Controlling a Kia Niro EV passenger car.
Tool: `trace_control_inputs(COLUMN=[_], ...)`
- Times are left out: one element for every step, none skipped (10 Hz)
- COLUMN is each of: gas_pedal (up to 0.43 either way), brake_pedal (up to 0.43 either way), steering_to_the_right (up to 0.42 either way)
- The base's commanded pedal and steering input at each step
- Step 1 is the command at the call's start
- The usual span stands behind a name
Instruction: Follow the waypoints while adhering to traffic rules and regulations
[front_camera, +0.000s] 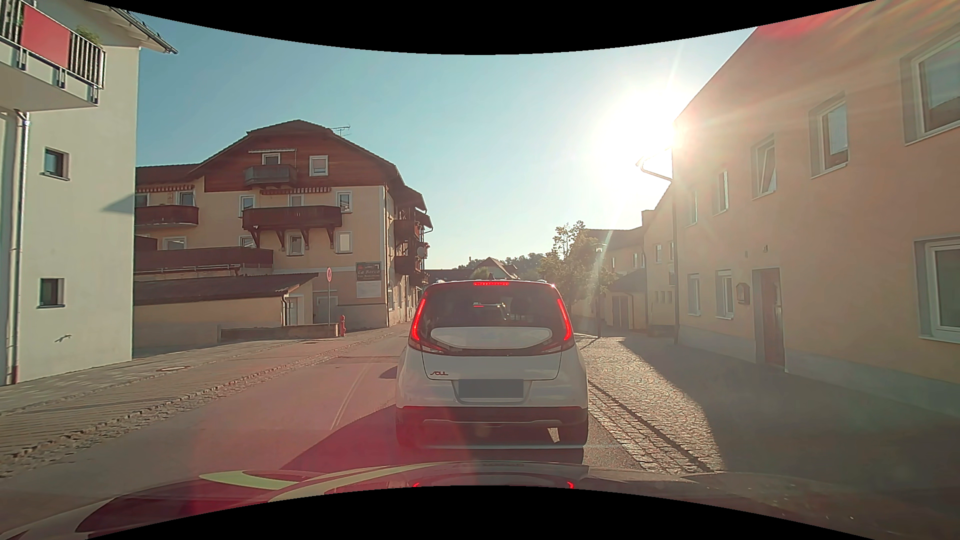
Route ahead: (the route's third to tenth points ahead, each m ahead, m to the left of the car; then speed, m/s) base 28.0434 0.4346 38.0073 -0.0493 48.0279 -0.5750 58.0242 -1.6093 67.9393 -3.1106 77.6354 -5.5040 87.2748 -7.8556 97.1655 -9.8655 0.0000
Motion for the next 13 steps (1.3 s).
trace_control_inputs(gas_pedal=[0.000, 0.000, 0.000, 0.000, 0.000, 0.000, 0.000, 0.000, 0.000, 0.000, 0.000, 0.000, 0.000], brake_pedal=[0.244, 0.244, 0.244, 0.244, 0.244, 0.244, 0.244, 0.244, 0.250, 0.244, 0.244, 0.250, 0.244], steering_to_the_right=[-0.001, -0.001, -0.001, -0.001, -0.001, -0.001, -0.001, -0.001, -0.001, -0.001, -0.001, -0.001, -0.001])
